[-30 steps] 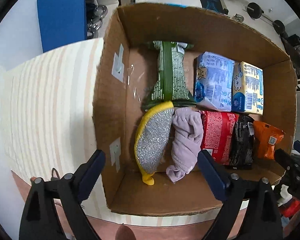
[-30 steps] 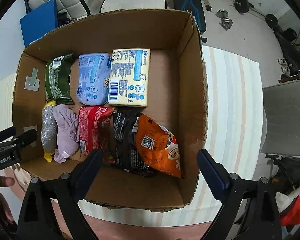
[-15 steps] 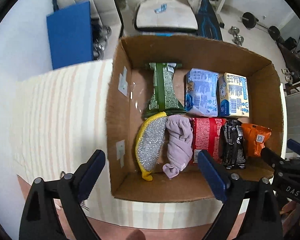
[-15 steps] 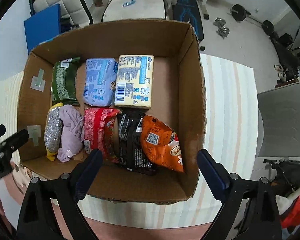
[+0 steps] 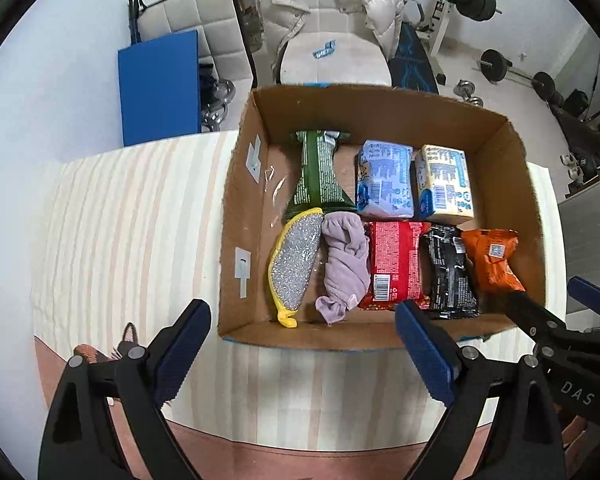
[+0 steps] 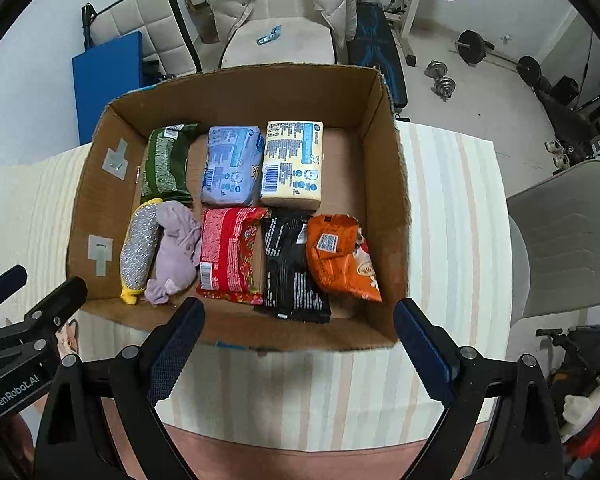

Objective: Organize soft objects

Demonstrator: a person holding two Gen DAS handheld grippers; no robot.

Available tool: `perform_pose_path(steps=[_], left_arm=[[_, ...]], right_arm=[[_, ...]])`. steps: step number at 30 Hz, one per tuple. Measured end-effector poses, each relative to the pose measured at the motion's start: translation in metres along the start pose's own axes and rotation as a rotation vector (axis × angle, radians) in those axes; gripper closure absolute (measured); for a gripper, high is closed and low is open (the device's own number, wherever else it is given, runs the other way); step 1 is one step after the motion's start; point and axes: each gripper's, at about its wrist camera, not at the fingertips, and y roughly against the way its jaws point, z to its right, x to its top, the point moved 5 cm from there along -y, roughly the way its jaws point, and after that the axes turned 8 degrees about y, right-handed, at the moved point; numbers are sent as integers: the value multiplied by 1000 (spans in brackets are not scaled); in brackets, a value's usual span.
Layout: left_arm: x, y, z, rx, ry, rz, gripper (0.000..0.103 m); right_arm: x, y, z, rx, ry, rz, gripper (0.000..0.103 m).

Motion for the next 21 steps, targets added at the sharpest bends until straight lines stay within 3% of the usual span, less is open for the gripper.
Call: perform_pose_path(steps=[7, 16, 21], left_arm=[[-11, 51, 6, -18, -19, 95, 9], [-54, 141, 19, -70, -23, 221, 9], [-74, 184, 18, -97, -9, 280, 9]], right_arm=[[-19, 44, 4, 18, -17, 75, 6], [-68, 148, 11, 11, -17, 262, 6], [-100, 194, 18, 21, -25, 324, 6]])
